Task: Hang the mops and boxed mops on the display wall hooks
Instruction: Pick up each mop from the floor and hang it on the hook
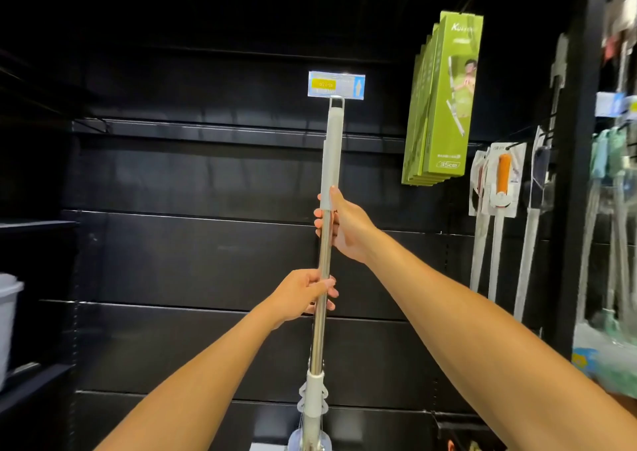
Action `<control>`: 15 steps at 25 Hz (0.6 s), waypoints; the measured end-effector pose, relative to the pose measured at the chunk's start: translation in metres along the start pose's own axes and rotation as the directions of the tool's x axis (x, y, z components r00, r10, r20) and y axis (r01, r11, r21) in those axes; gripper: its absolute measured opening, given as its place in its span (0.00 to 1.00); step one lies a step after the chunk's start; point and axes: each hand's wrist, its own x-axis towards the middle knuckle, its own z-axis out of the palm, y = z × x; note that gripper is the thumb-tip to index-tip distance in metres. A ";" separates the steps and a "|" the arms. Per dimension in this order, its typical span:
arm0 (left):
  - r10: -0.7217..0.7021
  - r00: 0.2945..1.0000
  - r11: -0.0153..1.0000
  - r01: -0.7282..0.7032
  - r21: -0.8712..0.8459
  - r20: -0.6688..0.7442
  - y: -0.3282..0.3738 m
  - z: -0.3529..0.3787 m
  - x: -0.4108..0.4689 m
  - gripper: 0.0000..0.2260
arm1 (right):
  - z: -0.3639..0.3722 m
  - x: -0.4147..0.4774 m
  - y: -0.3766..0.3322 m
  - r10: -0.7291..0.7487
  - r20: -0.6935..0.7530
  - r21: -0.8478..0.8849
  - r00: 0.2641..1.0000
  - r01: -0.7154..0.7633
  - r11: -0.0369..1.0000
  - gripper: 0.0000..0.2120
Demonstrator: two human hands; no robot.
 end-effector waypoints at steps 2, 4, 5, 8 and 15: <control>0.000 1.000 1.000 0.000 -0.014 0.002 0.001 -0.001 0.002 0.11 | 0.000 0.003 -0.002 0.004 -0.004 0.001 1.000 -0.004 1.000 0.19; -0.002 1.000 1.000 0.002 -0.017 0.006 0.000 -0.002 0.004 0.11 | 0.001 0.008 0.000 0.007 -0.013 -0.015 1.000 -0.007 1.000 0.19; -0.004 1.000 1.000 0.004 -0.021 0.009 -0.001 -0.002 0.005 0.11 | 0.001 0.011 0.002 0.011 -0.016 -0.021 1.000 -0.012 1.000 0.19; -0.011 1.000 1.000 0.012 -0.027 0.012 -0.006 -0.003 0.010 0.11 | 0.000 0.019 0.008 0.032 -0.029 -0.018 0.999 -0.032 0.999 0.19; -0.046 0.998 0.997 0.049 -0.062 0.039 -0.024 -0.004 0.025 0.11 | -0.008 0.039 0.024 0.058 -0.063 -0.039 0.996 -0.060 0.997 0.19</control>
